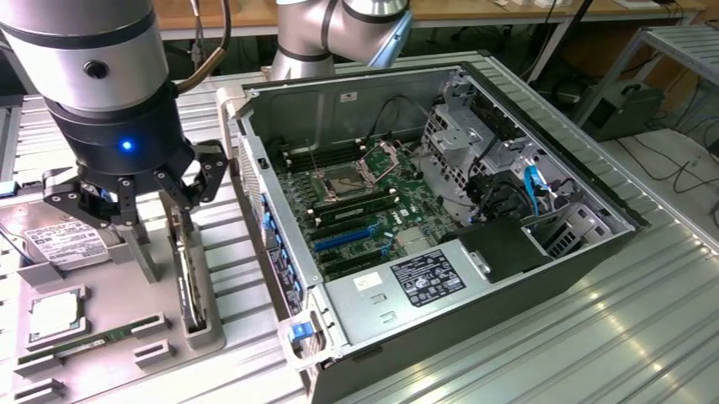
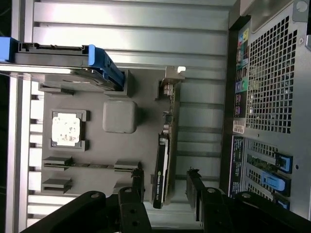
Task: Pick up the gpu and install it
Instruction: 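Pick up the gpu and move the gpu toward the slot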
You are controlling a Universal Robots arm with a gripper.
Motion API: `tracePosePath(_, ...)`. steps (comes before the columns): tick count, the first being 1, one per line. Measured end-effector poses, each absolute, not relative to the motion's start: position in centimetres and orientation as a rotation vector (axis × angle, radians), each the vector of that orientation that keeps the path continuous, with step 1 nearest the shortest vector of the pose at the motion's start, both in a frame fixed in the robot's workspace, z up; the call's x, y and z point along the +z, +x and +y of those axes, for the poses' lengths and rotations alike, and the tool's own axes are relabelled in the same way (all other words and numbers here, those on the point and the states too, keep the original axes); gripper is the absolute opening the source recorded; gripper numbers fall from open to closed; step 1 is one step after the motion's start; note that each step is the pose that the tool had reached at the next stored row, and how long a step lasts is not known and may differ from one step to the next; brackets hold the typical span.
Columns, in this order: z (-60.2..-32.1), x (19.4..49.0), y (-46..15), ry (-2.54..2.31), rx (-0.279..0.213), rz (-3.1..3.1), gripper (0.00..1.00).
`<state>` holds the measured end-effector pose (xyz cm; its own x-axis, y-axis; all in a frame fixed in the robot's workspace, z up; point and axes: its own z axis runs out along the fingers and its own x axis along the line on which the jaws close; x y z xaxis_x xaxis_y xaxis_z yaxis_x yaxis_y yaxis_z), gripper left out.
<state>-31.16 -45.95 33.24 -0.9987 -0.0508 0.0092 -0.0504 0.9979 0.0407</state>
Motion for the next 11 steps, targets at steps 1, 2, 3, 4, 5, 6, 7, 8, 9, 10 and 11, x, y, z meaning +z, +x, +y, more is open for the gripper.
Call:
tracePosePath(1, -45.9, 33.2, -31.1, 0.079, -0.063, -3.130, 0.48)
tracePosePath(2, -45.9, 33.1, -31.1, 0.079, -0.064, -3.130, 0.48)
tracePosePath(3, -45.8, 32.9, -31.1, 0.079, -0.062, -3.129, 0.48)
tracePosePath(4, -45.7, 32.8, -31.1, 0.079, -0.058, -3.128, 0.48)
tracePosePath(5, -45.7, 32.6, -31.0, 0.079, -0.056, -3.128, 0.48)
tracePosePath(6, -45.7, 32.5, -31.0, 0.079, -0.055, -3.128, 0.48)
tracePosePath(7, -45.7, 32.3, -31.0, 0.079, -0.055, -3.127, 0.48)
tracePosePath(8, -45.7, 32.2, -31.0, 0.079, -0.055, -3.127, 0.48)
tracePosePath(9, -45.7, 32.1, -31.0, 0.079, -0.055, -3.127, 0.48)
tracePosePath(10, -45.7, 32.0, -31.0, 0.079, -0.055, -3.127, 0.48)
tracePosePath(11, -45.7, 31.9, -31.0, 0.079, -0.055, -3.127, 0.48)
